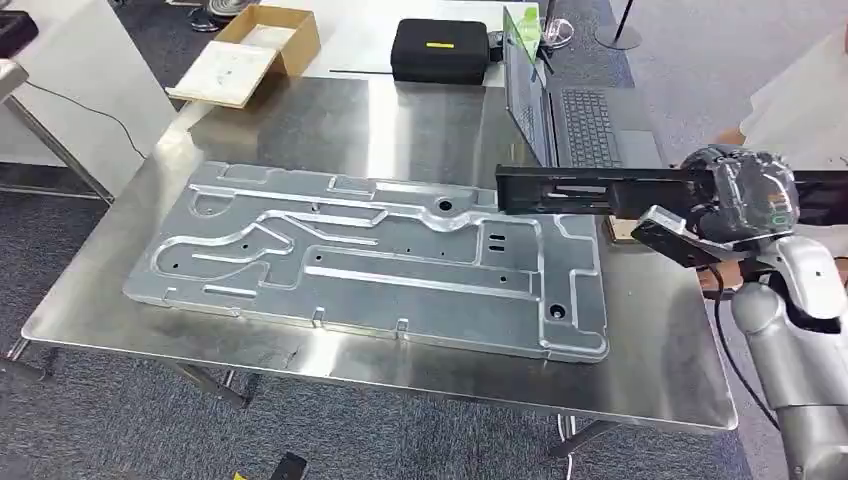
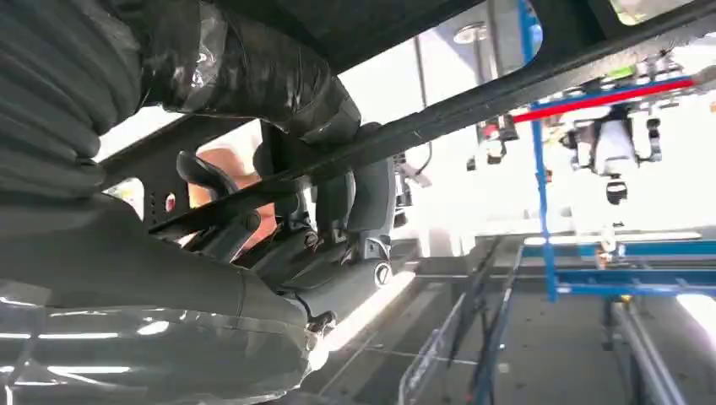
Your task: Take the parts from the cabinet and place them on the table.
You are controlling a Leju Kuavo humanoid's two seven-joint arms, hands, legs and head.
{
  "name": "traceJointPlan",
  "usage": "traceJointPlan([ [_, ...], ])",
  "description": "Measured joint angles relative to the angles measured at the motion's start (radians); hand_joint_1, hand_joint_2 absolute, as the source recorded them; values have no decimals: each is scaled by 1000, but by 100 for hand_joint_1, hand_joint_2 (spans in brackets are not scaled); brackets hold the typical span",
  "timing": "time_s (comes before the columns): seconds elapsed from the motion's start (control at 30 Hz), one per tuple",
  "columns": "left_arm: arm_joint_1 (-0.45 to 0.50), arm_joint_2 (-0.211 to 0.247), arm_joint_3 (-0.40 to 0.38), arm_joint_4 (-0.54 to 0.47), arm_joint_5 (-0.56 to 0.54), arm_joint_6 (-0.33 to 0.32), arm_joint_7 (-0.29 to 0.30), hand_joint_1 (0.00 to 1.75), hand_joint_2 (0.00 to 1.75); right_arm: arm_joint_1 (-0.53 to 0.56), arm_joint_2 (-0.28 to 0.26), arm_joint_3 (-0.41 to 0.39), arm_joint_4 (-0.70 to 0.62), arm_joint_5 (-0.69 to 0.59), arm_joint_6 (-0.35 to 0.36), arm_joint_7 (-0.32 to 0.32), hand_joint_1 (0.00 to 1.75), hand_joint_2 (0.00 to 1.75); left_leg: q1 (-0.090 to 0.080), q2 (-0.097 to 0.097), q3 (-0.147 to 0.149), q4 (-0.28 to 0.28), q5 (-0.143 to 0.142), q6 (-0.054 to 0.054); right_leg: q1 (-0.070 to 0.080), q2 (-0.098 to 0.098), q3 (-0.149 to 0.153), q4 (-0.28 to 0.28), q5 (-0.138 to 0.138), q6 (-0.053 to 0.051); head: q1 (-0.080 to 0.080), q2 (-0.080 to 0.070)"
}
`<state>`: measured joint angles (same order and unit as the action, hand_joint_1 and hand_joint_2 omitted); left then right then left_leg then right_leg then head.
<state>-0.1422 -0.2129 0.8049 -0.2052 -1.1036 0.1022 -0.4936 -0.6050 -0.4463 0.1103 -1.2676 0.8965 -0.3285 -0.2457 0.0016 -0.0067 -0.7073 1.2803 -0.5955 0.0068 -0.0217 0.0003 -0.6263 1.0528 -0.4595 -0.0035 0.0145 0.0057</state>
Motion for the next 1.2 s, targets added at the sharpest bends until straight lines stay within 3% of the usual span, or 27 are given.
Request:
traceJointPlan([
  [0.03, 1, -1, -2, 0, 0, 0, 2, 0, 175, -8, 10, 22, 13, 5, -1, 2, 175, 175, 0, 0, -32, 58, -13, 3, 5, 0, 0, 1, -1, -2, 0, 0],
  [0.07, 2, -2, -4, 0, -3, -1, 3, 0, 175, -12, 17, 43, 22, 8, -2, 2, 175, 175, -1, 0, -45, 72, -2, 7, 9, 0, 2, 1, -2, -4, 0, 0],
  [0.1, 3, -2, -6, 0, -5, -1, 3, 0, 175, -16, 25, 61, 29, 10, -3, 3, 175, 175, -3, 0, -34, 39, 32, 14, 13, 0, 5, 1, -4, -6, 0, 0],
  [0.17, 2, -2, -7, 0, -8, -1, 3, 0, 175, -28, 38, 82, 41, 10, -5, 5, 175, 175, -14, 0, 43, -135, 138, 35, 19, -1, 15, 1, -9, -11, 0, 0],
  [0.2, 2, -2, -7, 0, -9, -1, 3, 0, 175, -33, 43, 89, 46, 11, -8, 5, 175, 175, -23, -1, 71, -209, 162, 47, 17, -2, 17, -1, -11, -11, 1, 0],
  [0.23, 0, -2, -7, 0, -9, -1, 6, 0, 175, -42, 48, 96, 53, 15, -14, 5, 175, 175, -26, -1, 81, -218, 155, 52, 23, -3, 12, 1, -10, -8, 1, 0],
  [0.33, 1, -3, -11, 0, -11, -1, 13, 0, 175, -48, 64, 117, 64, 24, -19, 6, 175, 175, -29, -1, 86, -245, 155, 52, 13, -1, 7, -8, -2, 5, 0, 0],
  [0.37, 0, -3, -13, 0, -12, -1, 14, 0, 175, -50, 67, 120, 63, 24, -20, 6, 175, 175, -23, 0, 95, -262, 162, 54, 20, 0, 13, -11, -2, 11, 0, 0],
  [0.4, 0, -4, -15, 0, -12, -1, 14, 0, 175, -51, 69, 124, 62, 24, -24, 6, 175, 175, -17, 0, 108, -277, 169, 54, 15, -2, 12, -1, -15, 13, 0, 0],
  [0.43, -3, -5, -16, 0, -14, -3, 14, 0, 175, -59, 71, 126, 62, 24, -30, 6, 175, 175, -16, 0, 112, -284, 171, 57, 17, 0, -5, 34, -39, 18, 2, 0],
  [0.5, -6, -6, -19, 0, -16, -5, 17, 0, 175, -68, 74, 128, 62, 24, -32, 8, 175, 175, -16, 0, 112, -283, 171, 58, 12, 0, -80, 184, -107, 26, 1, 0],
  [0.53, -5, -6, -21, 0, -18, -8, 18, 0, 175, -66, 75, 131, 62, 24, -31, 8, 175, 175, -16, 0, 112, -282, 169, 58, 9, 0, -118, 251, -126, 30, 2, 0],
  [0.57, -5, -6, -24, 0, -18, -9, 19, 0, 175, -65, 77, 137, 62, 24, -28, 6, 175, 175, -16, 0, 112, -281, 168, 58, 5, -1, -136, 277, -121, 33, 1, 0],
  [0.6, -4, -6, -25, 0, -19, -12, 19, 0, 175, -65, 78, 140, 62, 24, -25, 4, 175, 175, -15, 0, 112, -279, 166, 56, 1, -1, -130, 254, -93, 37, 2, 0],
  [0.63, -4, -6, -27, 0, -21, -15, 20, 0, 175, -68, 80, 143, 61, 24, -20, 3, 175, 175, -13, -1, 112, -274, 163, 53, -3, -1, -103, 194, -51, 39, 1, 0],
  [0.7, -6, -8, -32, 0, -25, -17, 20, 0, 175, -80, 83, 152, 59, 24, -10, 2, 175, 175, -10, -2, 111, -257, 150, 41, -9, -2, -19, 21, 28, 45, 2, 0],
  [0.73, -7, -8, -32, 0, -27, -17, 20, 0, 175, -88, 86, 159, 59, 24, -8, 2, 175, 175, -15, -2, 105, -250, 145, 34, 0, 0, -6, 4, 7, 43, 2, 0],
  [0.77, -8, -8, -32, 0, -27, -18, 21, 0, 175, -88, 87, 161, 57, 24, -7, 1, 175, 175, -15, -2, 102, -248, 145, 31, 0, 3, -9, 1, 12, 30, 0, 0],
  [0.83, -7, -8, -34, 0, -29, -18, 21, 0, 175, -89, 92, 171, 57, 24, 6, -1, 175, 175, -12, -2, 103, -251, 148, 26, 3, 2, -11, 2, 11, 20, 0, 0],
  [0.9, -7, -7, -39, 0, -31, -19, 20, 0, 175, -103, 98, 192, 58, 24, 29, -10, 175, 175, -10, -2, 98, -241, 135, 13, -2, 1, -6, -8, 17, 3, 1, 0],
  [0.93, -7, -7, -41, 0, -31, -19, 20, 0, 175, -115, 106, 206, 59, 24, 35, -15, 175, 175, -9, -1, 86, -205, 109, 8, -1, 1, -5, -9, 17, -4, 1, 0],
  [1.0, -8, -7, -47, 0, -36, -21, 21, 0, 175, -138, 129, 237, 67, 22, 46, -16, 175, 175, -6, 0, 14, -50, 32, 2, 2, 2, -6, -8, 17, -9, 1, 0],
  [1.03, -8, -7, -50, 0, -37, -21, 22, 0, 175, -143, 139, 252, 71, 17, 47, -16, 175, 175, -6, 0, -22, 23, 6, 1, 5, 2, -6, -8, 17, -10, 1, 0],
  [1.07, -7, -7, -52, 0, -37, -21, 26, 0, 175, -146, 150, 264, 75, 13, 48, -16, 175, 175, -6, 0, -45, 66, 0, 2, 6, 2, -6, -8, 17, -11, 1, 0],
  [1.1, -7, -7, -53, 0, -37, -21, 29, 0, 175, -146, 159, 273, 80, 6, 48, -18, 175, 175, -6, 0, -45, 59, 18, 4, 8, 2, -5, -8, 16, -11, 1, 0],
  [1.13, -7, -7, -56, 0, -37, -21, 32, 0, 175, -148, 169, 283, 83, -5, 48, -23, 175, 175, -6, 0, -21, 3, 56, 9, 10, 2, -4, -7, 16, -12, 0, 0],
  [1.2, -9, -7, -57, 0, -37, -21, 37, 0, 175, -152, 185, 293, 85, -22, 47, -35, 175, 175, -10, 0, 66, -175, 146, 24, 12, 2, 1, -7, 14, -11, 1, 0],
])
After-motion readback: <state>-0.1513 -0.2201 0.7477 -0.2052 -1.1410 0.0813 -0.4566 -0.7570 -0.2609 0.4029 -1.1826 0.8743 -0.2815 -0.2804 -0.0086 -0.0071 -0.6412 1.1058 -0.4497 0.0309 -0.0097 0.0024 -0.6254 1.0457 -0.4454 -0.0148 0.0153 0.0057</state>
